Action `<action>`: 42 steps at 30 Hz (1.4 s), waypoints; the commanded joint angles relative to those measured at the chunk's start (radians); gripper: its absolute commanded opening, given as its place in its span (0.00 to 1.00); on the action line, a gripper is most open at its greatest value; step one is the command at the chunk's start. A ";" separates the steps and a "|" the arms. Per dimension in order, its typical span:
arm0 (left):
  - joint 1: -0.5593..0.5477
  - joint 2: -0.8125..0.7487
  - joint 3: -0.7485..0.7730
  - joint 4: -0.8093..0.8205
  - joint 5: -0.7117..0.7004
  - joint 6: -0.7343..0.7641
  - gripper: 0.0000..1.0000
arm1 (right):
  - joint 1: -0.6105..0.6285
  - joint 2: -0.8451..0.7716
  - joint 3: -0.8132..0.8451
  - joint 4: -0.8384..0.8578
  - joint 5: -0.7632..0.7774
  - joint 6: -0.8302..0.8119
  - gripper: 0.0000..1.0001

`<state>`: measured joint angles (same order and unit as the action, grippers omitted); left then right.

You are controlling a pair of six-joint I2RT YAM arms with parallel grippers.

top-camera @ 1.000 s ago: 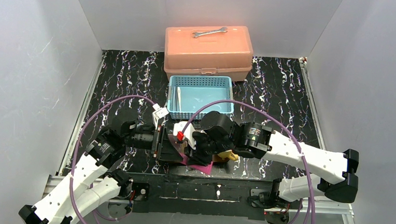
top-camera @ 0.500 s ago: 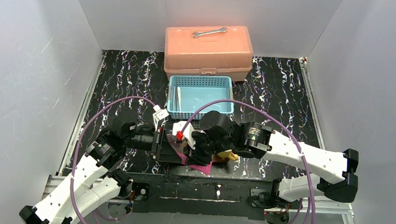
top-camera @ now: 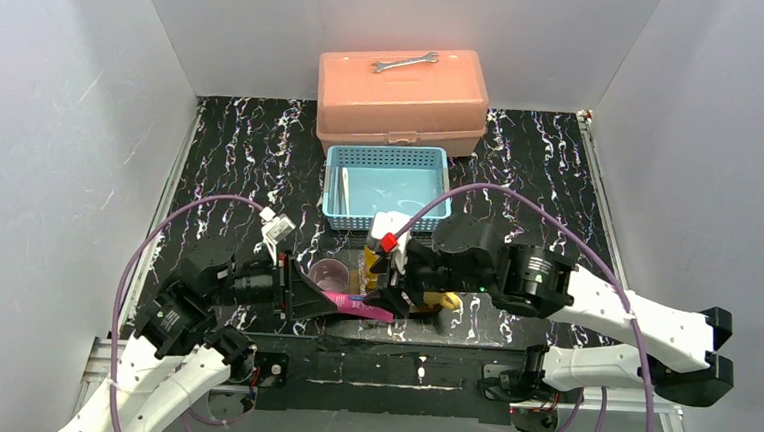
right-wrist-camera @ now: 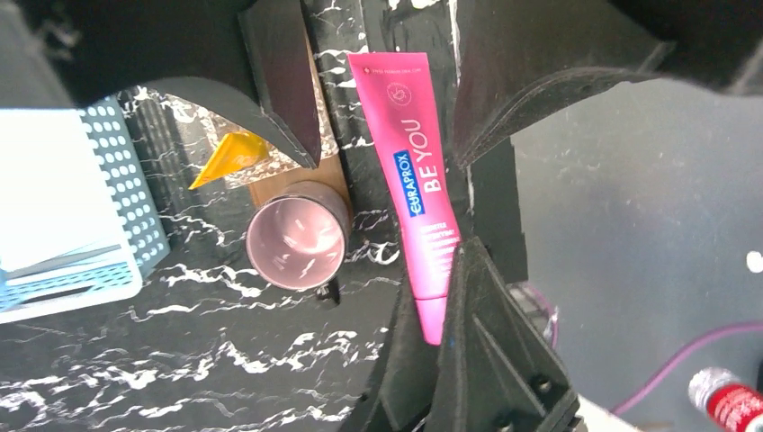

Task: Prepare toiletry sets of a toothbrush and toothpaste on the tray

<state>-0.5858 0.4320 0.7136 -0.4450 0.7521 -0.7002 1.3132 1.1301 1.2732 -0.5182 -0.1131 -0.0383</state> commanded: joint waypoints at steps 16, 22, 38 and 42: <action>0.000 -0.175 0.080 -0.030 -0.229 -0.048 0.00 | -0.071 -0.196 -0.242 0.398 0.290 0.457 0.64; 0.000 -0.197 0.118 -0.028 -0.254 -0.053 0.00 | -0.177 -0.246 -0.334 0.555 0.184 0.604 0.64; -0.001 -0.221 0.119 0.082 -0.285 -0.104 0.00 | -0.326 -0.246 -0.571 1.068 -0.212 0.930 0.64; -0.001 -0.213 0.110 0.119 -0.289 -0.113 0.00 | -0.326 -0.227 -0.586 1.137 -0.261 0.950 0.64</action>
<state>-0.5858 0.2226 0.8181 -0.4244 0.4759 -0.7967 0.9894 0.8948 0.6975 0.4252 -0.2863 0.8585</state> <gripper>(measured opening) 0.326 0.641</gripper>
